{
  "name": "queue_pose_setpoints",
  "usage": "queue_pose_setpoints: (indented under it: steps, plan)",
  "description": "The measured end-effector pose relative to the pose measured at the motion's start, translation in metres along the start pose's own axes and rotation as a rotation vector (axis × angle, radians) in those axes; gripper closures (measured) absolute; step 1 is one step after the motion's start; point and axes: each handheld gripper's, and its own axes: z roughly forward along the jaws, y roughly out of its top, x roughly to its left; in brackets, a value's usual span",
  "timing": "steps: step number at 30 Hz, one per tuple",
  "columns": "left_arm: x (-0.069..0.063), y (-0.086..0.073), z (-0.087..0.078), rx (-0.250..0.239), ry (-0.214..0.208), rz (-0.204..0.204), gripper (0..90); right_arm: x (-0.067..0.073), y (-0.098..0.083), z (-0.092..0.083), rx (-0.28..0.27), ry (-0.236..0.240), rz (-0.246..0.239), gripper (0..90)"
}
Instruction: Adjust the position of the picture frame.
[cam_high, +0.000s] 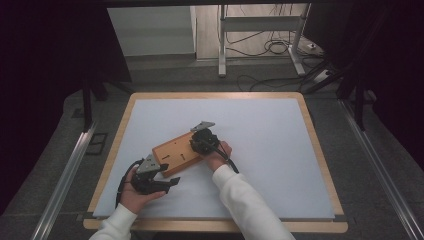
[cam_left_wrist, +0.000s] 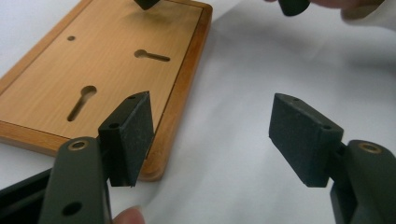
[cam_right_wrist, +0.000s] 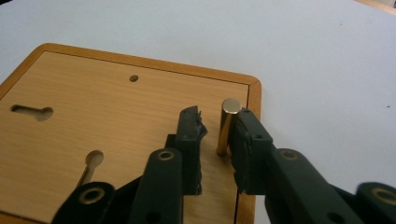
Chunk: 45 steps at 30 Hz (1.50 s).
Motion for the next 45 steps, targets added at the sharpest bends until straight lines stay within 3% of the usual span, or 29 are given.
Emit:
queue_pose_setpoints:
  steps: [3, 4, 5, 10, 17, 24, 30, 31, 41, 45]
  plan:
    - [0.000, 0.000, 0.000, 0.002, -0.001, 0.001, 30.5, -0.003, 0.000, 0.003, -0.006, -0.008, 0.005, 83.7]
    - [0.000, 0.000, 0.000, 0.003, -0.002, 0.002, 30.5, -0.003, 0.000, 0.003, -0.006, -0.008, 0.005, 83.7]
    - [0.000, 0.000, 0.001, 0.004, -0.002, 0.004, 30.5, -0.007, -0.001, 0.002, -0.008, 0.023, 0.045, 84.1]
    - [0.000, 0.000, 0.001, 0.004, -0.001, 0.008, 30.5, -0.011, -0.003, 0.001, -0.022, 0.052, 0.089, 84.6]
    - [-0.001, 0.000, 0.001, 0.005, -0.002, 0.009, 30.5, -0.010, -0.005, -0.006, -0.028, 0.054, 0.065, 84.8]
    - [-0.003, 0.001, -0.001, -0.005, -0.001, 0.010, 30.6, -0.008, -0.012, -0.030, -0.039, 0.057, 0.021, 84.8]
    - [-0.005, 0.002, -0.003, -0.025, -0.002, 0.012, 30.7, -0.014, -0.029, -0.058, -0.045, 0.032, 0.017, 84.9]
    - [-0.006, 0.003, -0.003, -0.027, -0.003, 0.012, 30.7, -0.017, -0.037, -0.070, -0.046, 0.024, 0.015, 84.9]
    - [-0.007, 0.003, -0.002, -0.024, -0.006, 0.012, 30.7, -0.034, -0.068, -0.107, -0.033, -0.007, 0.054, 84.9]
    - [-0.007, 0.003, -0.002, -0.022, -0.006, 0.013, 30.7, -0.038, -0.075, -0.113, -0.027, -0.014, 0.058, 84.9]
